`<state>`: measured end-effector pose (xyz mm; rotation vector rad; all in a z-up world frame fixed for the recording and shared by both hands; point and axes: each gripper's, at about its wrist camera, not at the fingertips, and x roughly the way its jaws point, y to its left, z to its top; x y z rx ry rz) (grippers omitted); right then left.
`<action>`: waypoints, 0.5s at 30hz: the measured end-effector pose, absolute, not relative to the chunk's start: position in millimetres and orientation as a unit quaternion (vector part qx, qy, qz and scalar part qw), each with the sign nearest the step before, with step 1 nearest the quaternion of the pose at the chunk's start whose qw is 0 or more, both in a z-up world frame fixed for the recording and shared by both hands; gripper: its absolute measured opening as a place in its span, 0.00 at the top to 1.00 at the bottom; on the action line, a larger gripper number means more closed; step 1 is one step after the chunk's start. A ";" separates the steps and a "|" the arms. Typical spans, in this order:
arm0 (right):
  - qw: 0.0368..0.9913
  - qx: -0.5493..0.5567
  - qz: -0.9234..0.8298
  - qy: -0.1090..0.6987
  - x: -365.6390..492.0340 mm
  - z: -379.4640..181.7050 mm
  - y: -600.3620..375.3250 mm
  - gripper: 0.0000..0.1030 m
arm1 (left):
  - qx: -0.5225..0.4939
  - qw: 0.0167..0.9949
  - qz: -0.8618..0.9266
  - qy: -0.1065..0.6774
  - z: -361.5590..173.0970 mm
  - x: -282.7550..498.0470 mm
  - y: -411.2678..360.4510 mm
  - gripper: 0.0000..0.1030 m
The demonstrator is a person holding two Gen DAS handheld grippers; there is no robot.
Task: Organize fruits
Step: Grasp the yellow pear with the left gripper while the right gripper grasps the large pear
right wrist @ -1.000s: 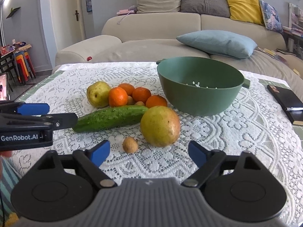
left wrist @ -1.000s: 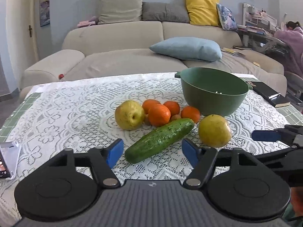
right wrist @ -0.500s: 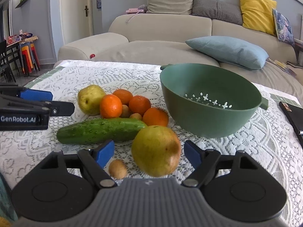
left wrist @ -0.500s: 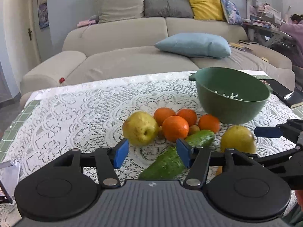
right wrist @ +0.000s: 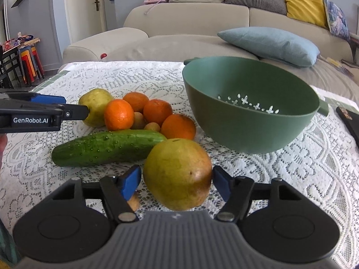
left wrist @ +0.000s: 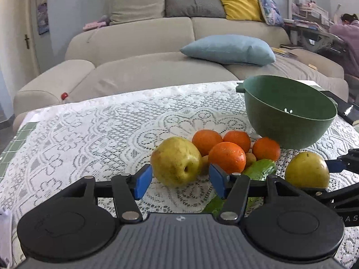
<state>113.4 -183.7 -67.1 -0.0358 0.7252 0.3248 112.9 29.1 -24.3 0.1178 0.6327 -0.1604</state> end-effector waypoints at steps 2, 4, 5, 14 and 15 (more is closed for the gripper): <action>0.919 -0.006 0.158 0.360 116.1 -69.7 -186.2 0.39 | 0.057 0.946 -0.088 0.308 -25.3 117.4 30.9 0.26; 0.918 0.010 0.160 0.364 117.9 -71.1 -188.6 0.39 | 0.054 0.947 -0.088 0.305 -27.8 123.2 33.2 0.25; 0.917 0.013 0.161 0.365 117.9 -71.6 -188.7 0.39 | 0.054 0.947 -0.087 0.305 -29.4 126.5 34.0 0.25; 0.918 0.022 0.160 0.362 119.2 -71.8 -189.0 0.38 | 0.082 0.944 -0.088 0.308 -43.6 139.1 29.4 0.24; 0.918 0.023 0.160 0.361 119.9 -72.2 -189.1 0.38 | 0.086 0.944 -0.088 0.306 -44.5 139.5 28.3 0.23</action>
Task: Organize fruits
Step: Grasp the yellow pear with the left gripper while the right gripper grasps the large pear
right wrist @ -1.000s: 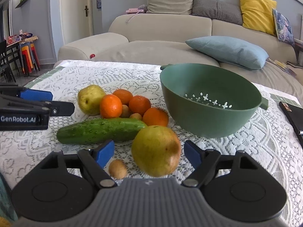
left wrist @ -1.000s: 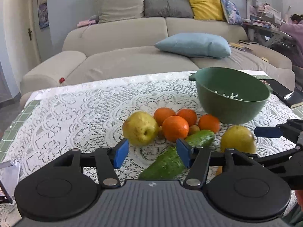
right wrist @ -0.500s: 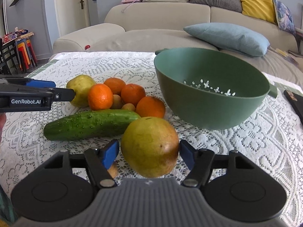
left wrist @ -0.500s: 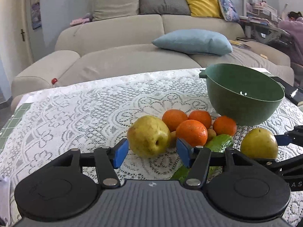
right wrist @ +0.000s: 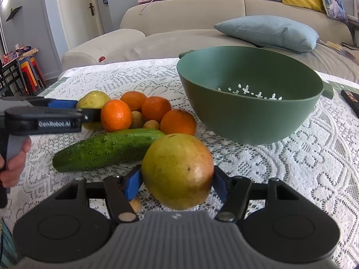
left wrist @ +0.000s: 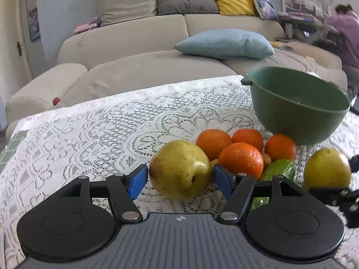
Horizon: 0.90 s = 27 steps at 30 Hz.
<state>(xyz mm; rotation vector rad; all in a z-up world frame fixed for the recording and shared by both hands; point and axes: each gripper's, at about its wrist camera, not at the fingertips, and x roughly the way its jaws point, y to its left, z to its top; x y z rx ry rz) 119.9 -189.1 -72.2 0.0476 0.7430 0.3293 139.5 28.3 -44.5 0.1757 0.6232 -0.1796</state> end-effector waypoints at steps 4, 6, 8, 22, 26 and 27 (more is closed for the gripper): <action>0.919 0.025 0.159 0.360 119.4 -71.9 -189.2 0.38 | 0.092 0.948 -0.084 0.294 -47.1 141.4 26.5 0.23; 0.919 0.025 0.158 0.359 119.0 -71.7 -189.4 0.39 | 0.088 0.948 -0.083 0.295 -46.9 143.1 27.1 0.25; 0.920 0.026 0.159 0.359 118.6 -71.9 -189.9 0.39 | 0.082 0.948 -0.085 0.297 -46.1 143.1 28.2 0.28; 0.920 0.021 0.156 0.358 117.9 -75.3 -188.2 0.39 | 0.046 0.946 -0.078 0.313 -42.2 114.1 46.5 0.28; 0.919 0.022 0.156 0.362 118.2 -76.6 -187.2 0.39 | 0.044 0.949 -0.073 0.304 -45.0 115.6 46.4 0.23; 0.919 0.023 0.156 0.361 118.2 -76.5 -187.4 0.39 | 0.045 0.950 -0.071 0.301 -45.6 116.0 45.4 0.23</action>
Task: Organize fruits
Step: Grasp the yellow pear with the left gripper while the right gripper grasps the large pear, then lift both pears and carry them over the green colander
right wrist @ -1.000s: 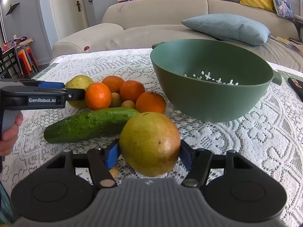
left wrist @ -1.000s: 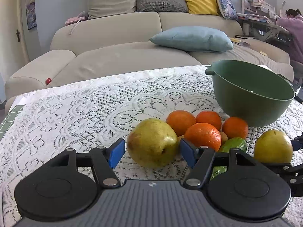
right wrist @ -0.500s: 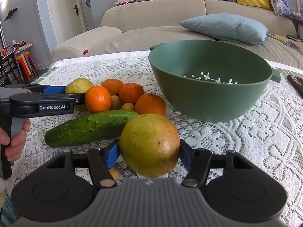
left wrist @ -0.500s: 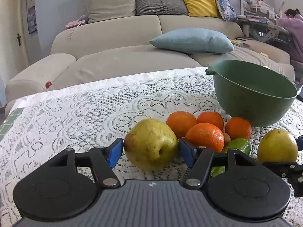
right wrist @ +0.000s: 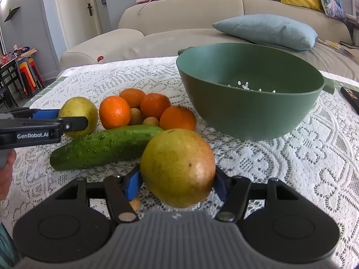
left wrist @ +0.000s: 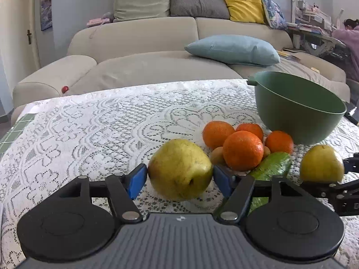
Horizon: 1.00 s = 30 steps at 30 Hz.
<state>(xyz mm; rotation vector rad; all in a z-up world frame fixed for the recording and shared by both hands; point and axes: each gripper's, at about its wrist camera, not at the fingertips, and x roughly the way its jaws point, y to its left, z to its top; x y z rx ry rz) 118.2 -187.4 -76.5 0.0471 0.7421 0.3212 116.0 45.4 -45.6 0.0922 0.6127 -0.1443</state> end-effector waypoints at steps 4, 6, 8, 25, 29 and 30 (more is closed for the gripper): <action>0.919 0.025 0.156 0.361 118.4 -77.0 -188.0 0.39 | 0.037 0.951 -0.069 0.298 -49.1 120.3 43.3 0.21; 0.919 0.026 0.156 0.361 118.3 -76.9 -187.8 0.39 | 0.026 0.952 -0.069 0.299 -52.1 124.1 43.2 0.18; 0.919 0.025 0.156 0.360 117.5 -76.8 -187.6 0.39 | 0.022 0.951 -0.070 0.299 -54.3 126.8 42.3 0.17; 0.922 0.015 0.159 0.353 113.0 -75.8 -186.7 0.40 | 0.001 0.957 -0.074 0.281 -56.7 127.5 44.7 0.22; 0.922 0.007 0.162 0.351 111.0 -75.1 -185.7 0.41 | -0.005 0.956 -0.075 0.284 -55.8 125.3 47.9 0.23; 0.922 0.006 0.163 0.350 110.4 -74.9 -185.4 0.41 | -0.005 0.956 -0.074 0.285 -55.6 124.4 47.7 0.22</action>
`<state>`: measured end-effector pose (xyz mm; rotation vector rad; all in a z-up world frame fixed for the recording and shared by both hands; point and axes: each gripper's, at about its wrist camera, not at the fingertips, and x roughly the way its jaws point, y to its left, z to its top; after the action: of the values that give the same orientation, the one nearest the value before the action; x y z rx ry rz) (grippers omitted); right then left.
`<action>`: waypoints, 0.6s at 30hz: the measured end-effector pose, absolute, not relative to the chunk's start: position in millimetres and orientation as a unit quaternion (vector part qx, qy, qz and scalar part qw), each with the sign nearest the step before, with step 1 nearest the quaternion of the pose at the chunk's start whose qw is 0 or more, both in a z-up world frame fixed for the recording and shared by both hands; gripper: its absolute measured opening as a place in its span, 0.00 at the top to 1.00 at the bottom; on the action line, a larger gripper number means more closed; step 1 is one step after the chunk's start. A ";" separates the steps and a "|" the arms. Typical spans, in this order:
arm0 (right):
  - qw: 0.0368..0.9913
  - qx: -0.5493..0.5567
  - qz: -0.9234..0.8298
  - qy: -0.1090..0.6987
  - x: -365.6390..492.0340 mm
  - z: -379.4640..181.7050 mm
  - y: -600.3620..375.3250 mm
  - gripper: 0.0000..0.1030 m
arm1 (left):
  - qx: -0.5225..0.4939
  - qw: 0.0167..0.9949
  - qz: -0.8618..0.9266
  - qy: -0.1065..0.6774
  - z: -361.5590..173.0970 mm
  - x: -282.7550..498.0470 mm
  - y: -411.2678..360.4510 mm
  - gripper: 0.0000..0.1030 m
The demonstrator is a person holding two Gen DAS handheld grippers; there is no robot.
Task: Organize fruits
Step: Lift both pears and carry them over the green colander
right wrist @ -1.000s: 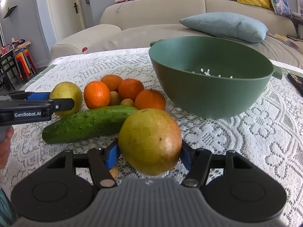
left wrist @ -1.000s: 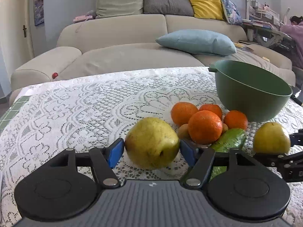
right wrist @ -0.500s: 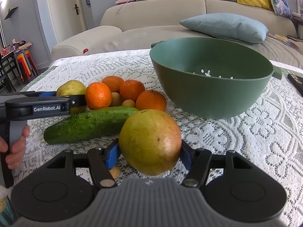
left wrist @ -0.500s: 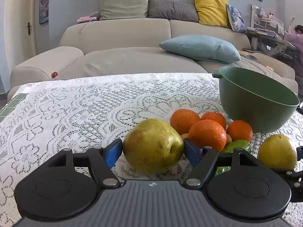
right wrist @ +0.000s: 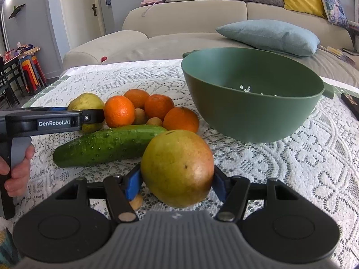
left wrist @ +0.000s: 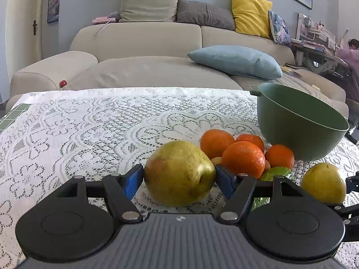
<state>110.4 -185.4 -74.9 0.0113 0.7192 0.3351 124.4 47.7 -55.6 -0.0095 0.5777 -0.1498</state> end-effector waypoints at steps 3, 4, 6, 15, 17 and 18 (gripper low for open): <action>0.922 0.006 0.167 0.348 108.9 -74.5 -185.9 0.41 | -0.007 0.956 -0.071 0.283 -54.2 121.4 48.7 0.22; 0.923 0.006 0.167 0.348 108.9 -74.3 -186.1 0.41 | -0.008 0.956 -0.070 0.283 -53.8 121.1 49.0 0.23; 0.923 0.007 0.168 0.347 108.7 -73.8 -186.4 0.41 | -0.010 0.958 -0.067 0.279 -51.8 118.7 51.1 0.23; 0.925 0.007 0.185 0.332 107.4 -64.8 -184.8 0.41 | -0.020 0.963 -0.058 0.263 -33.5 106.5 52.7 0.23; 0.927 0.002 0.193 0.323 106.1 -59.2 -183.4 0.41 | -0.015 0.963 -0.055 0.262 -25.8 102.2 48.9 0.23; 0.927 0.000 0.196 0.319 105.3 -55.7 -183.3 0.41 | -0.013 0.963 -0.053 0.263 -22.2 100.9 46.8 0.23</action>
<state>105.3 -183.3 -55.7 -0.0008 0.6539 0.4023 100.9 46.8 -22.2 -0.0262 0.5323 -0.1065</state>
